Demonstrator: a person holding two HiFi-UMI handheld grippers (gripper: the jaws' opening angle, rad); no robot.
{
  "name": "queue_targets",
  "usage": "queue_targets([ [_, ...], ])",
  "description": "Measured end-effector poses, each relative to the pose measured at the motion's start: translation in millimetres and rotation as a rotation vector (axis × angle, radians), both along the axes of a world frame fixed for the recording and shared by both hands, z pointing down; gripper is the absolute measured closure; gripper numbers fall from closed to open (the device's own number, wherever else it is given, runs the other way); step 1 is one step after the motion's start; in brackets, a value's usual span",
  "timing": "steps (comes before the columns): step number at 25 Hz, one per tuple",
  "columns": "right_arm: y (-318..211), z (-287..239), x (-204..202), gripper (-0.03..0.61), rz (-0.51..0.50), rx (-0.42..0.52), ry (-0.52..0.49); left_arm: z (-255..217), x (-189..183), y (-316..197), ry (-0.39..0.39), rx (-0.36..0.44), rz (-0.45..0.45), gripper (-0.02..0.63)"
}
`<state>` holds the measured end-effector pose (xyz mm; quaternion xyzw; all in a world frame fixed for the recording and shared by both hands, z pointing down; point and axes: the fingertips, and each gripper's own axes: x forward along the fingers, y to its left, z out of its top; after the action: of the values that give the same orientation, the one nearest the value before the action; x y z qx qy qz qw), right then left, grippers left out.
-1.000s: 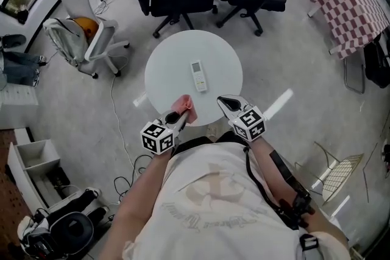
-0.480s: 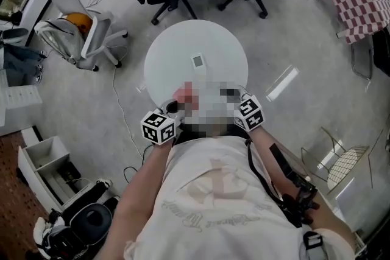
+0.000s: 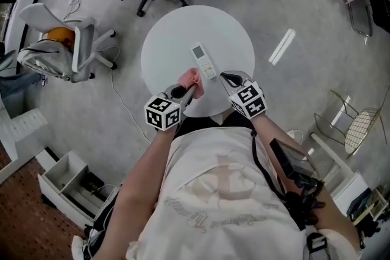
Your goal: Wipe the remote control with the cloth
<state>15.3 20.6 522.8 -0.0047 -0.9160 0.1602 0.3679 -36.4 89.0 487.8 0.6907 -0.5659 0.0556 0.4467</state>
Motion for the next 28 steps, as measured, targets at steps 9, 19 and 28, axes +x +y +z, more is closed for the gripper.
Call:
queue_targets([
  [9, 16, 34, -10, 0.549, 0.082, 0.014, 0.076, 40, -7, -13, 0.032, -0.097, 0.164, 0.594],
  [19, 20, 63, -12, 0.383, 0.137, 0.041, 0.192, 49, -5, -38, 0.031, -0.125, 0.266, 0.594],
  [28, 34, 68, -23, 0.311, 0.126, 0.093, 0.204, 47, -7, -58, 0.016, -0.116, 0.307, 0.594],
])
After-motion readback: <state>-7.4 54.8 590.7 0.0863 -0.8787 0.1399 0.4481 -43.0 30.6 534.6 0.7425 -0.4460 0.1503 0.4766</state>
